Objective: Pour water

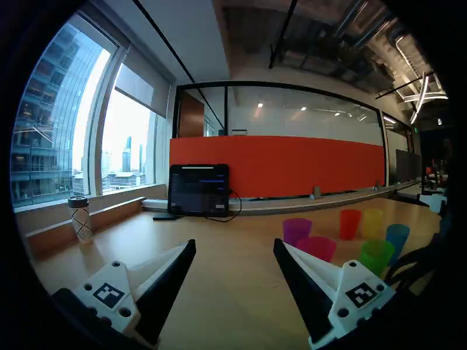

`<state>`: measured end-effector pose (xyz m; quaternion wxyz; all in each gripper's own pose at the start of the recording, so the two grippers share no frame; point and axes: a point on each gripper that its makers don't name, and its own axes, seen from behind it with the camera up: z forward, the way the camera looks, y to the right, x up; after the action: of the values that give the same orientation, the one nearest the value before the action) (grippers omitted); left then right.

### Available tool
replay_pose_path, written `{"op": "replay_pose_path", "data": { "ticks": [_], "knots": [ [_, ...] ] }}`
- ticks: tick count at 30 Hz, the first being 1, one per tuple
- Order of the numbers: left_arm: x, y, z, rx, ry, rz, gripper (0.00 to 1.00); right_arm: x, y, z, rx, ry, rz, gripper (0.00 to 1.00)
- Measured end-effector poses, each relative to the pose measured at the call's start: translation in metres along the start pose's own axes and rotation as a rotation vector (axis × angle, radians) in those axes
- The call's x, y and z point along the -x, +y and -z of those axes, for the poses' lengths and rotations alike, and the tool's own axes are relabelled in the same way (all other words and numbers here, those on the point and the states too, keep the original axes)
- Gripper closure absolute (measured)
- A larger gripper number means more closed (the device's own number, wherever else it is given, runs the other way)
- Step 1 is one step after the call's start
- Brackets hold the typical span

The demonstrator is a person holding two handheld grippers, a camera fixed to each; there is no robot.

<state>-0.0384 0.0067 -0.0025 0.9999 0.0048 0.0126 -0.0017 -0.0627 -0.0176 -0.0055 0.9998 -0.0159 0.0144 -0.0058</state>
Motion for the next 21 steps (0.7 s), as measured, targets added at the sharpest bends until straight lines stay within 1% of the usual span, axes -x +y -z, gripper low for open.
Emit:
{"op": "replay_pose_path", "data": {
  "ticks": [21],
  "knots": [
    [0.0001,0.0001,-0.0010,0.000,0.000,0.000,0.01,-0.0015,0.0012,-0.0003,-0.004,-0.004,0.000,0.00]
  ]
}}
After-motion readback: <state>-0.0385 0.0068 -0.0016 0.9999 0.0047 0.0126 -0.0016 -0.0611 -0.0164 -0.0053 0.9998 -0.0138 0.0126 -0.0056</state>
